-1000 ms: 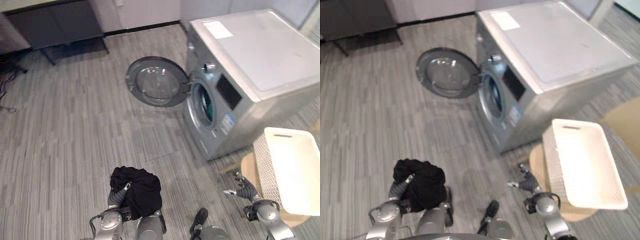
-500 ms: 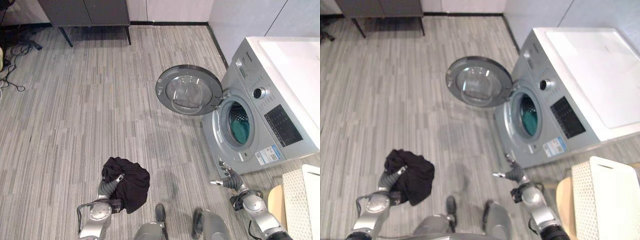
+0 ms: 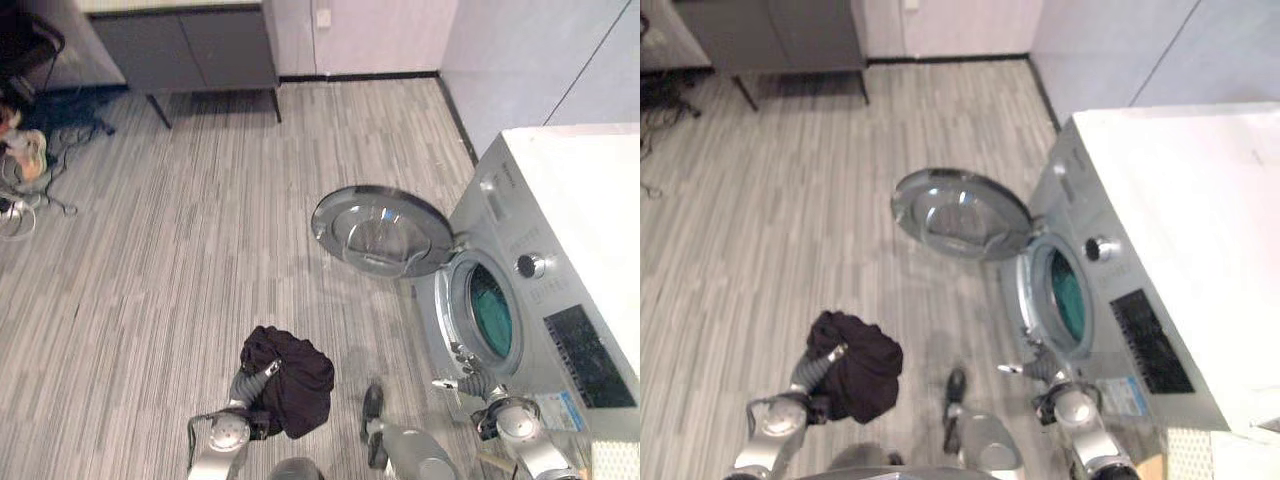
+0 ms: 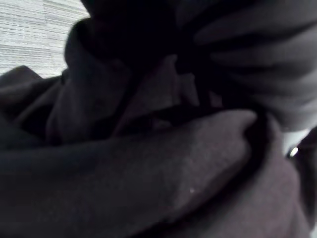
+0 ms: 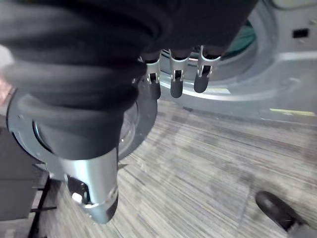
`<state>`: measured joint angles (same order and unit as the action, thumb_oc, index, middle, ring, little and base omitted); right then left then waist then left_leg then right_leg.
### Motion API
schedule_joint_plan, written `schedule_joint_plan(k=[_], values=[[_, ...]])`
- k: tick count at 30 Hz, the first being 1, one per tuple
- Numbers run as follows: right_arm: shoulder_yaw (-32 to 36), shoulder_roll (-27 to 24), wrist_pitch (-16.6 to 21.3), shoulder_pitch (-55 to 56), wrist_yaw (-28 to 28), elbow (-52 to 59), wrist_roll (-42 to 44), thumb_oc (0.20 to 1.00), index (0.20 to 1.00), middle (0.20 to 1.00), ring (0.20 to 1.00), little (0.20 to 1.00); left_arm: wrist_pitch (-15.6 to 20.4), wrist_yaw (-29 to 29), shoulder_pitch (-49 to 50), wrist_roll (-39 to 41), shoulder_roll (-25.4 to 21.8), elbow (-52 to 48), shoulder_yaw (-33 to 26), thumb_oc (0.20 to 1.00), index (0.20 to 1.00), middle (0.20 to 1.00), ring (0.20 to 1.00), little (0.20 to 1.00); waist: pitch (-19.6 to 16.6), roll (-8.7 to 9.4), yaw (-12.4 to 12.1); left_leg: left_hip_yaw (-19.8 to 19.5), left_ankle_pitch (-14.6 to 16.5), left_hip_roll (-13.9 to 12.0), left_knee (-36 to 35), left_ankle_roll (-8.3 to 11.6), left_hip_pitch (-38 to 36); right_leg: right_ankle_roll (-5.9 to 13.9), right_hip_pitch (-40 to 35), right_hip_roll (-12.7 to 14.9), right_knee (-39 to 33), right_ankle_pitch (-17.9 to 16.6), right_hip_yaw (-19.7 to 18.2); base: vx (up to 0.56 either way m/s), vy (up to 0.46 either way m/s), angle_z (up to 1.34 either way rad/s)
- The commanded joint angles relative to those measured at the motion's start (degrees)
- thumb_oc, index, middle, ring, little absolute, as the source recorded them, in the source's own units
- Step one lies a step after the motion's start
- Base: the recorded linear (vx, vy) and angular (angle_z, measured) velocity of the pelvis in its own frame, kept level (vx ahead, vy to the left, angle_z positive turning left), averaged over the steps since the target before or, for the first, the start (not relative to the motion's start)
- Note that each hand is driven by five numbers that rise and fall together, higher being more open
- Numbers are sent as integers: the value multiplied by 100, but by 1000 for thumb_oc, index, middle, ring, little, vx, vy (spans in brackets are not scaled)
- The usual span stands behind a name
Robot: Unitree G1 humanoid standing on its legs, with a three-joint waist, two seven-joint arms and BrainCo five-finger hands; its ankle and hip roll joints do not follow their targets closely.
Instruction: Grab the laundry basket,head to the washer,open it,put in the laundry and shut it.
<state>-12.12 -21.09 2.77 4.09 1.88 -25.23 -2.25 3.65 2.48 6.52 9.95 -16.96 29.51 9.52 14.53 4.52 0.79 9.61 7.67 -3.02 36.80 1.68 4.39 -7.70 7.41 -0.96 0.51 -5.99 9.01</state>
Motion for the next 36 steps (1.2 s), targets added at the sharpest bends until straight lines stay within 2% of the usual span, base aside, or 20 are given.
schedule_joint_plan(k=[1, 4, 7, 8, 9, 11, 14, 19, 21, 22, 23, 24, 25, 26, 27, 30, 32, 33, 34, 36], values=[[25, -213, 127, 26, 97, 175, 28, 1000, 1000, 1000, 1000, 1000, 225, -48, -167, -121, -140, -462, 1, 200, 200, 200, 200, 200, -63, 176, 175, -87, 29, 57, -1594, -71, 176, 934, -480, 378, 96, 825, 151, 193, 24, -75], [51, -257, 155, 44, 139, 129, 22, 1000, 1000, 1000, 1000, 1000, 235, -54, -145, -172, -201, -555, 99, 200, 200, 200, 200, 200, -19, 140, 68, -614, -594, 136, -2644, 65, 430, 938, -718, 215, 20, 934, -197, 231, 56, -72], [-37, -274, 174, -32, 172, -26, -22, 1000, 1000, 1000, 1000, 1000, 264, -26, -196, -191, -213, -537, 182, 200, 200, 200, 200, 200, 77, 63, -92, -1568, -1123, 398, -3221, 144, 729, 909, -923, -24, 47, 1034, -706, 242, 90, -113], [-64, -289, 183, -89, 197, -107, -24, 1000, 1000, 1000, 1000, 1000, 278, -26, -231, -183, -223, -548, 234, 200, 200, 200, 200, 200, 76, 1, -107, -2130, -1257, 575, -3402, 202, 873, 908, -972, -171, 148, 1089, -1096, 284, 152, -133], [-58, -297, 182, -111, 202, -147, -9, 1000, 1000, 1000, 1000, 1000, 280, -33, -258, -181, -235, -539, 258, 200, 200, 200, 200, 200, 81, -22, -101, -2281, -1308, 631, -3370, 211, 922, 917, -988, -217, 209, 1121, -1276, 209, 129, -156], [-87, -281, 191, -121, 170, -220, -29, 1000, 1000, 1000, 1000, 1000, 293, -56, -260, -209, -229, -482, 299, 200, 200, 200, 200, 200, 41, -55, -103, -2361, -1237, 611, -3436, 178, 802, 936, -1008, -257, 280, 1209, -1529, 164, 147, -122], [-35, -224, 167, -50, 174, -259, -27, 1000, 1000, 1000, 1000, 1000, 275, -115, -316, -269, -261, -378, 403, 200, 200, 200, 200, 200, -90, -71, 24, -2147, -1172, 558, -3339, 88, 640, 994, -997, -135, 398, 1250, -1845, 234, 252, -101], [-104, -93, 139, -131, 100, -262, -27, 1000, 1000, 1000, 1000, 1000, 302, -59, -428, -322, -408, -444, 402, 200, 200, 200, 200, 200, -180, -4, 126, -1256, -924, 414, -3326, -160, 408, 1219, -758, 67, 660, 1153, -2246, 126, 227, -115], [-184, -54, 141, -251, 79, -266, -93, 1000, 1000, 1000, 1000, 1000, 332, -2, -490, -285, -449, -450, 350, 200, 200, 200, 200, 200, -164, 0, 112, -871, -823, 346, -3398, -207, 286, 1308, -578, 148, 760, 1081, -2108, 29, 147, -104], [-214, -48, 146, -302, 67, -256, -115, 1000, 1000, 1000, 1000, 1000, 339, 41, -518, -275, -478, -456, 327, 200, 200, 200, 200, 200, -156, -4, 76, -669, -774, 285, -3439, -205, 229, 1336, -469, 250, 779, 1037, -1827, 4, 77, -158], [-213, -48, 145, -304, 67, -256, -115, 1000, 1000, 1000, 1000, 1000, 339, 41, -520, -275, -478, -455, 327, 200, 200, 200, 200, 200, -170, -8, 65, -660, -786, 276, -3445, -202, 247, 1334, -447, 242, 773, 1020, -1837, 2, 68, -178], [-217, -10, 164, -342, 67, -222, -128, 1000, 1000, 1000, 1000, 1000, 359, 83, -552, -240, -507, -482, 291, 200, 200, 200, 200, 200, -154, -21, 14, -465, -727, 214, -3493, -185, 161, 1366, -389, 431, 792, 1041, -1253, 18, 57, -157], [-214, 50, 180, -379, 60, -182, -146, 1000, 1000, 1000, 1000, 1000, 361, 75, -528, -200, -495, -566, 257, 200, 200, 200, 200, 200, -183, -83, -56, -166, -692, 105, -3589, -152, 21, 1314, -370, 732, 837, 1108, -133, 36, 73, -90], [-223, 82, 199, -403, 73, -170, -161, 1000, 1000, 1000, 1000, 1000, 385, 107, -510, -176, -480, -587, 211, 200, 200, 200, 200, 200, -194, -106, -105, 49, -636, 46, -3575, -138, -62, 1267, -375, 914, 857, 1112, 436, 36, 47, -138], [-212, 96, 193, -397, 82, -162, -182, 1000, 1000, 1000, 1000, 1000, 386, 94, -479, -169, -459, -588, 189, 200, 200, 200, 200, 200, -215, -111, -129, 199, -609, 19, -3581, -139, -105, 1251, -377, 1013, 833, 1082, 779, 18, 19, -196], [-194, 143, 190, -363, 115, -127, -175, 1000, 1000, 1000, 1000, 1000, 382, 128, -466, -116, -431, -619, 134, 200, 200, 200, 200, 200, -181, -119, -138, 417, -442, -8, -3565, -107, -266, 1316, -334, 1119, 862, 1091, 1038, 17, -52, -111], [-76, 121, 204, -311, 202, -40, -49, 1000, 1000, 1000, 1000, 1000, 445, 260, -681, -55, -395, -593, 109, 200, 200, 200, 200, 200, 47, -82, -16, 555, -504, 17, -3304, -126, 65, 1303, -55, 1010, 665, 884, 597, -252, -110, -18], [-57, 69, 229, -382, 288, -43, 44, 1000, 1000, 1000, 1000, 1000, 497, 427, -854, 77, -357, -627, 84, 200, 200, 200, 200, 200, 293, -85, 25, 548, -315, -41, -2984, -46, 347, 1344, 124, 1024, 690, 895, 433, -239, -114, -35], [-52, 67, 231, -403, 289, -44, 47, 1000, 1000, 1000, 1000, 1000, 501, 430, -878, 78, -355, -621, 80, 200, 200, 200, 200, 200, 300, -71, 19, 617, -415, -47, -2942, -90, 449, 1297, 204, 1037, 673, 790, 462, -236, -119, -5], [-92, 35, 214, -464, 375, -69, 95, 1000, 1000, 1000, 1000, 1000, 528, 517, -1000, 146, -326, -628, 114, 200, 200, 200, 200, 200, 401, -94, 19, 503, -264, -200, -2457, -24, 812, 1260, 366, 941, 723, 886, 314, -191, -72, -11]])
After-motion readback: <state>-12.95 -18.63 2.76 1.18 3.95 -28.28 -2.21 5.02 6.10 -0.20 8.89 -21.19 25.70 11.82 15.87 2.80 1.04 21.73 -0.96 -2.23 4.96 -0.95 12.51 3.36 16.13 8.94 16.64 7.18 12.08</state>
